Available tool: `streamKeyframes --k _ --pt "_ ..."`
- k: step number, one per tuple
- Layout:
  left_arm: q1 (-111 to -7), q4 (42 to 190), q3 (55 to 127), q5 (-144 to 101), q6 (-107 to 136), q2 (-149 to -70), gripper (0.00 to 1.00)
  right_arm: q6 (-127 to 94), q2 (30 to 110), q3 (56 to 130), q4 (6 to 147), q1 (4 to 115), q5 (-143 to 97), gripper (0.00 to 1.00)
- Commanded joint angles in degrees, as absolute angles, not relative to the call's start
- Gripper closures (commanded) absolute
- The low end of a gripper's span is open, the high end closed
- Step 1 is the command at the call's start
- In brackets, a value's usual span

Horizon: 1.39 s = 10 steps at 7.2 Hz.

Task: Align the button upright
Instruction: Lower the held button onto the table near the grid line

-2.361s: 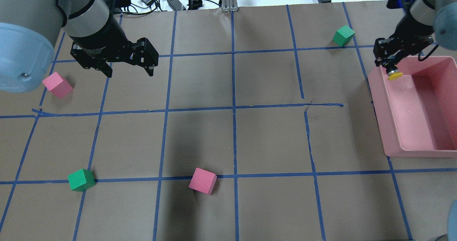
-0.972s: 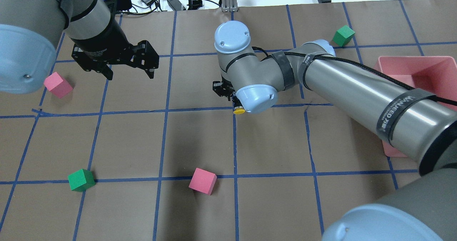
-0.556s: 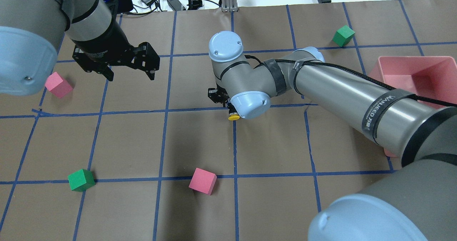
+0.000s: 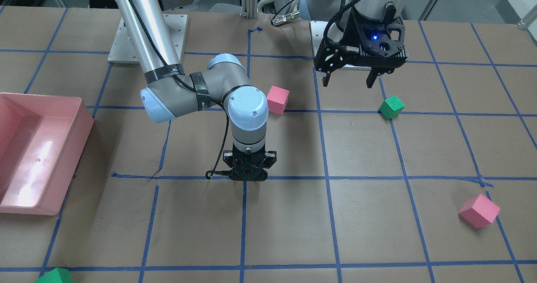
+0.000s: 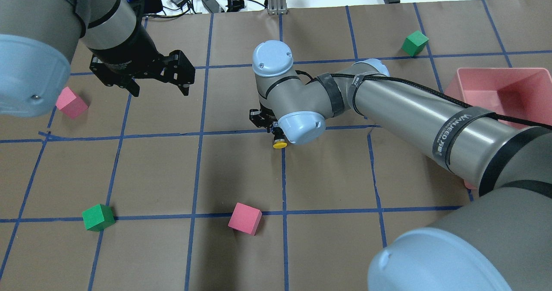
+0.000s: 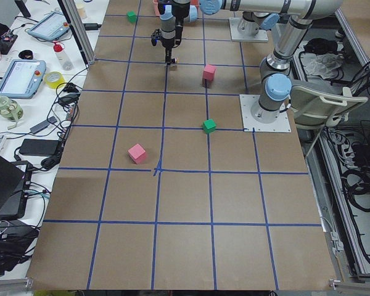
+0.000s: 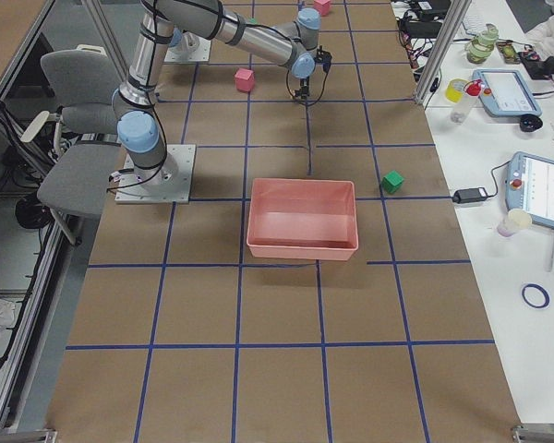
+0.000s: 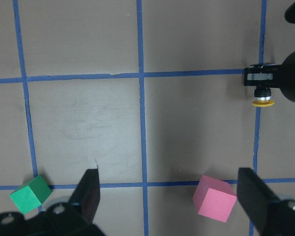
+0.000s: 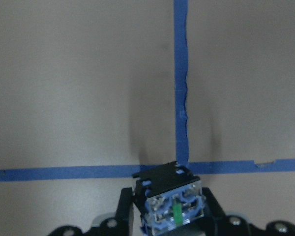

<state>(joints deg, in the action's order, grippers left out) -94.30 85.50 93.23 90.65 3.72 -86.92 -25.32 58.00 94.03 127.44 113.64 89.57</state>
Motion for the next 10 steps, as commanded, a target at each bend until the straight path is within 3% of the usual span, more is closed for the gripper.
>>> streamKeyframes --k 1,3,7,10 --pt "-94.05 85.43 93.25 90.44 3.43 -87.01 0.00 -25.31 57.92 94.22 127.44 113.64 89.56 0.70" --pt "-94.04 85.43 93.95 90.53 3.43 -87.01 0.00 -25.40 57.92 94.57 127.44 113.64 89.47 0.40" --pt "-94.04 85.52 94.04 90.27 3.43 -87.19 0.00 -25.14 58.45 94.31 127.35 113.47 90.09 0.25" --pt "-94.13 86.22 94.65 90.26 3.43 -87.28 0.00 -19.82 65.63 94.74 121.42 108.67 89.74 0.17"
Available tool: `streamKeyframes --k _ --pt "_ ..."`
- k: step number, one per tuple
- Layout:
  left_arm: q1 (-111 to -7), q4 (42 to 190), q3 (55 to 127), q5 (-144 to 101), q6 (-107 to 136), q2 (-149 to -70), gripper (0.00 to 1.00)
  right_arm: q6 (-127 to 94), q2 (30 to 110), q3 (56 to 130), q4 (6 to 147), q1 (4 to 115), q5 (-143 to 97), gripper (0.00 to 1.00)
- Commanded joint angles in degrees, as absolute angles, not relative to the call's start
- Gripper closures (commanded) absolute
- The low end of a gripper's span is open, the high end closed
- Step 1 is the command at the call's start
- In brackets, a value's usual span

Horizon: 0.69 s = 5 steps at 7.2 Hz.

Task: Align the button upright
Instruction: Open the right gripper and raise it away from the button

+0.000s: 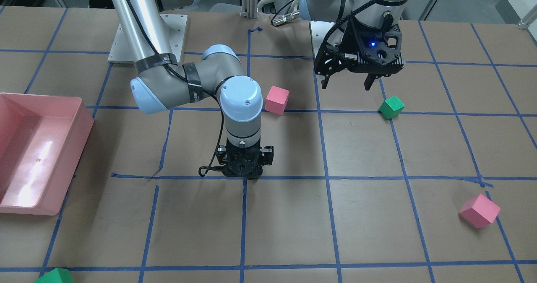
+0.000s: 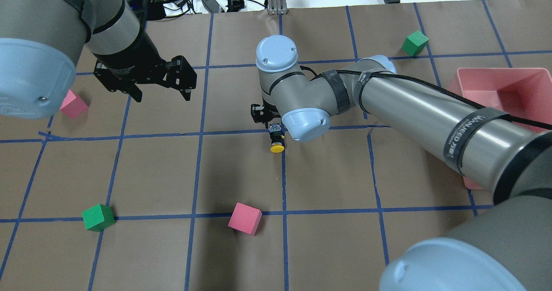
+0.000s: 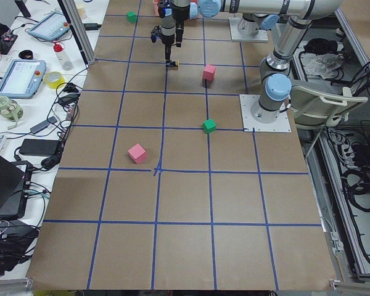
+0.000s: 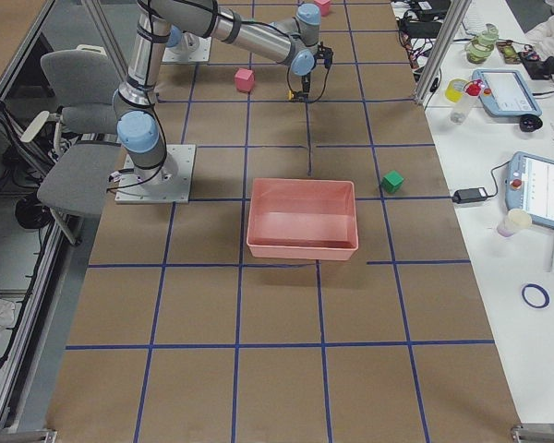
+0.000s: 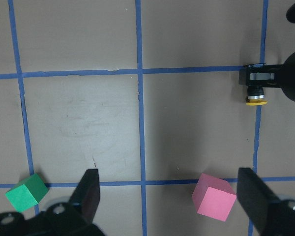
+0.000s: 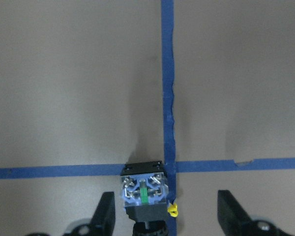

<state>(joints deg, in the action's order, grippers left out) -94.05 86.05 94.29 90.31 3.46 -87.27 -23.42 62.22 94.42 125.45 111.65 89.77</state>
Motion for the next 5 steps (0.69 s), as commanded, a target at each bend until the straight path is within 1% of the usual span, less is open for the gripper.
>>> streamKeyframes --k 1,2,4,5 --pt "-94.13 86.13 95.27 90.35 3.43 -87.28 0.00 -14.64 69.66 94.66 117.03 103.67 89.65 0.16" --pt "-94.22 86.13 95.36 90.26 3.51 -87.28 0.00 -8.76 73.87 93.70 109.33 98.58 89.30 0.16" --pt "-94.39 86.31 95.54 90.26 3.08 -87.45 0.00 -3.70 80.83 91.51 99.02 93.36 87.98 0.11" --pt "-94.39 86.31 96.15 90.26 2.90 -87.36 0.00 -3.69 82.43 87.14 93.48 93.17 87.98 0.07"
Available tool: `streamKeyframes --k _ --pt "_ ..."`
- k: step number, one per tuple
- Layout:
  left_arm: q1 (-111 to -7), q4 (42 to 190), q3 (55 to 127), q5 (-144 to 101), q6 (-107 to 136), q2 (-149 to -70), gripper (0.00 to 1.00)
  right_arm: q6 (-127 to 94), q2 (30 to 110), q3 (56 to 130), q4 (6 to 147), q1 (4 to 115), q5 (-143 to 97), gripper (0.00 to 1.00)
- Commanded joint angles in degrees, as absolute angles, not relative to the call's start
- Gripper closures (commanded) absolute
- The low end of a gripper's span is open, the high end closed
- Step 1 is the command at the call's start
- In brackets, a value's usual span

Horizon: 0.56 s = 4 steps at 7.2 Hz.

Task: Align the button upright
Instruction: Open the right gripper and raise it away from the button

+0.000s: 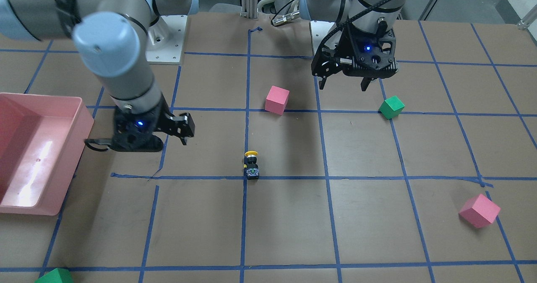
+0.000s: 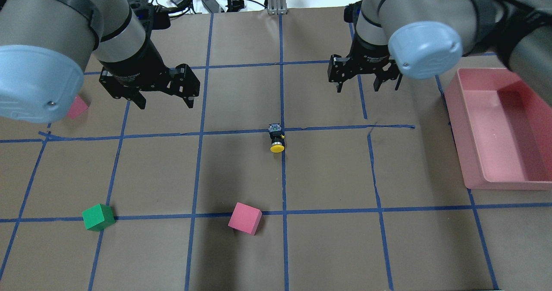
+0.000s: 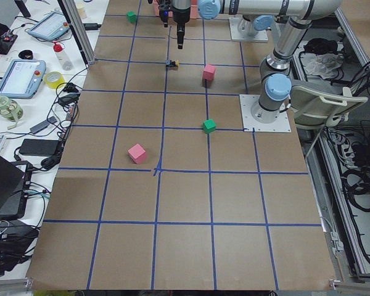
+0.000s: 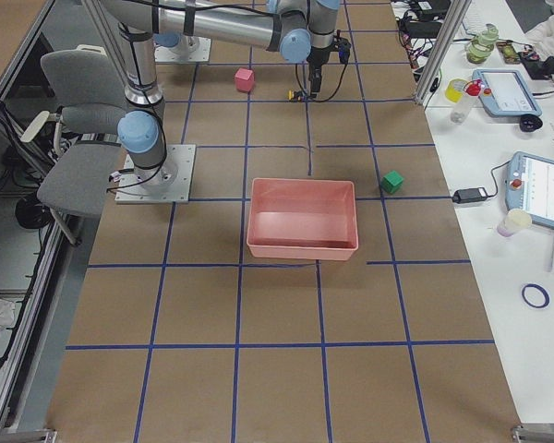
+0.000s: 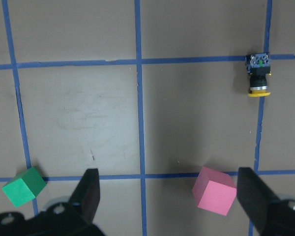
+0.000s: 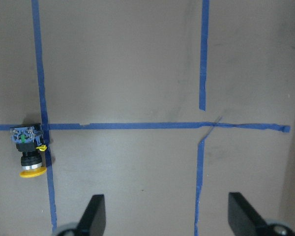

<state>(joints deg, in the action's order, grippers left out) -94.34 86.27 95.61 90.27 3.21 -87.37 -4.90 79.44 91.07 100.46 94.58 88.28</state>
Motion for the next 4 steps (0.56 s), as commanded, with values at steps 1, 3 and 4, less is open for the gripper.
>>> streamKeyframes --k 1,3,4 --pt "-94.48 86.31 96.33 90.18 2.90 -87.28 0.00 -3.69 82.79 80.92 85.51 93.08 88.07 0.03" --pt "-95.01 86.31 96.68 90.26 2.90 -87.28 0.00 -3.61 85.06 76.46 81.04 93.43 89.02 0.01" --pt "-95.27 86.31 96.77 90.26 2.90 -87.28 0.00 -3.60 85.16 76.81 81.73 93.51 88.95 0.00"
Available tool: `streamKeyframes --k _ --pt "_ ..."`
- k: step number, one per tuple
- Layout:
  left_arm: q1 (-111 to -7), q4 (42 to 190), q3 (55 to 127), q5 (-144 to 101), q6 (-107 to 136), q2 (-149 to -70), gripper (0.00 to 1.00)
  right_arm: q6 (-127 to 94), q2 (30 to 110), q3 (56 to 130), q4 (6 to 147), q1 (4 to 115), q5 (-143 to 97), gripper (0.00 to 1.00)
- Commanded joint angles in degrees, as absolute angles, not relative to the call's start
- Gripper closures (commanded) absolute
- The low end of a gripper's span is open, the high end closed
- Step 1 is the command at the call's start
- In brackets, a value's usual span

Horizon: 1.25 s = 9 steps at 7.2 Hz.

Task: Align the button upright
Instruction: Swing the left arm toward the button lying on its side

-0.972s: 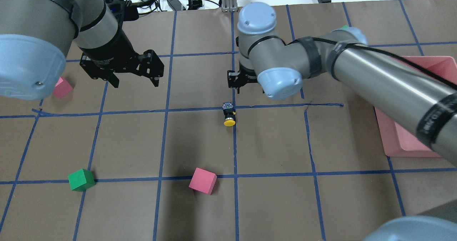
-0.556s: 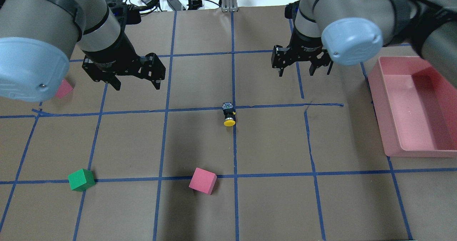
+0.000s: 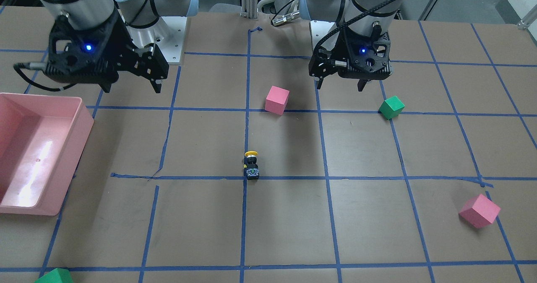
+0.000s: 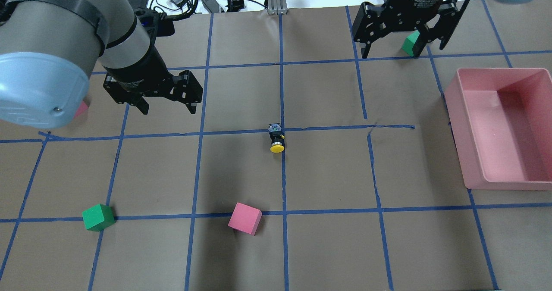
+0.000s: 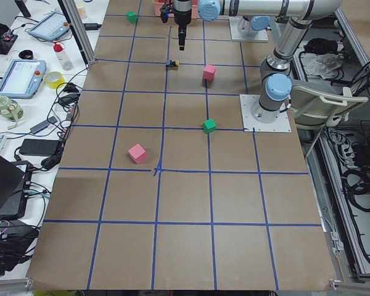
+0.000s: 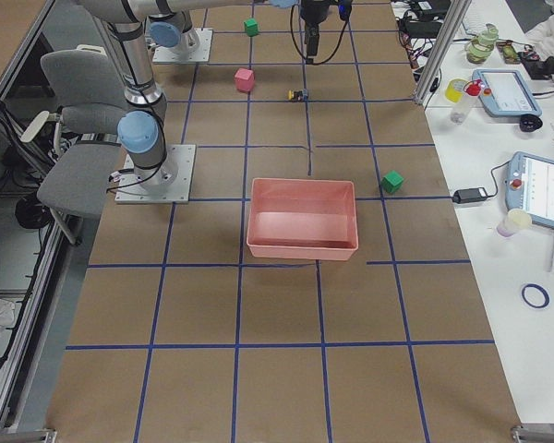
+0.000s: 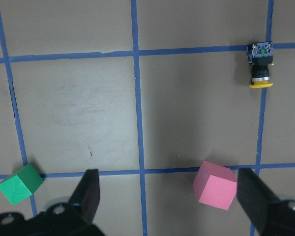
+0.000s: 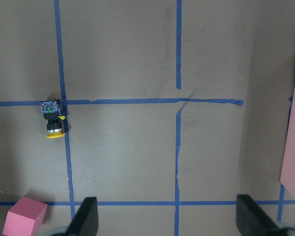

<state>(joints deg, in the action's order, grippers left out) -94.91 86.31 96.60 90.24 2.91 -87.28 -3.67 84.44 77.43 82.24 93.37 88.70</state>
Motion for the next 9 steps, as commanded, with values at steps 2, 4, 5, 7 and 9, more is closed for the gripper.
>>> streamKeyframes --k 2,4,5,7,9 --pt "-95.45 86.40 96.94 90.26 2.90 -87.28 0.00 -3.69 85.17 76.99 81.74 93.51 89.21 0.00" --pt "-95.45 86.40 97.47 90.26 2.99 -87.01 0.00 -3.69 85.17 77.78 81.83 93.43 89.12 0.00" --pt "-95.45 86.40 97.56 90.26 2.99 -87.01 0.00 -3.69 85.17 77.78 81.83 93.43 89.12 0.00" --pt "-95.89 86.40 97.82 90.35 3.42 -86.84 0.00 -3.69 85.17 77.78 81.83 93.43 89.21 0.00" --pt "-97.72 86.05 100.18 90.44 4.13 -86.66 0.00 -3.69 85.17 77.78 81.83 93.34 89.21 0.00"
